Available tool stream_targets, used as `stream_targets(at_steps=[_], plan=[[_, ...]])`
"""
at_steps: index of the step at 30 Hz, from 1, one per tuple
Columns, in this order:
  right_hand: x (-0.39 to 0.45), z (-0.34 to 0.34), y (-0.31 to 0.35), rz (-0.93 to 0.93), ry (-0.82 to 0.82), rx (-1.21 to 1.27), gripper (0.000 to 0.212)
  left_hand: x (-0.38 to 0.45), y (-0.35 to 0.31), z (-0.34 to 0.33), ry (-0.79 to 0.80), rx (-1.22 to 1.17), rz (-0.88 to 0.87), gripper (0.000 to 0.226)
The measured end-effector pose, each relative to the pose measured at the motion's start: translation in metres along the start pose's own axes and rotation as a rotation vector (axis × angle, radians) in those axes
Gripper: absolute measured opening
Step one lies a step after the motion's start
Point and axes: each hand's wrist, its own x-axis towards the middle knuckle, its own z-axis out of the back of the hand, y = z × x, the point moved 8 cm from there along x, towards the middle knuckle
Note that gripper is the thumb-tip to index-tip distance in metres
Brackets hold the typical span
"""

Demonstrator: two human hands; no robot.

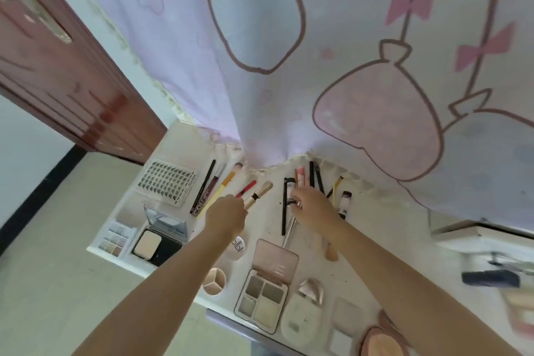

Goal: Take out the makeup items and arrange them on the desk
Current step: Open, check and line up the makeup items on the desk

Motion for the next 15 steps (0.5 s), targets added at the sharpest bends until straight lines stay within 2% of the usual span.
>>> stream_targets(at_steps=[2,4,8,12,15], plan=[[0.007,-0.006,-0.003,-0.051,0.002,-0.036,0.024,0.01,0.005,-0.005,0.028,0.018,0.016,0.033],[0.01,-0.005,-0.011,-0.12,-0.019,-0.046,0.019,0.018,0.009,-0.009,0.04,0.025,0.019,0.032],[0.008,0.006,-0.033,-0.259,-0.133,-0.001,0.022,0.028,0.016,-0.018,0.065,0.007,0.003,0.031],[0.007,0.012,-0.039,-0.334,-0.206,0.045,0.02,0.031,0.022,-0.018,0.044,-0.025,-0.029,0.035],[-0.001,0.022,-0.048,-0.43,-0.322,0.035,0.023,0.028,0.022,-0.011,-0.012,-0.044,-0.078,0.038]])
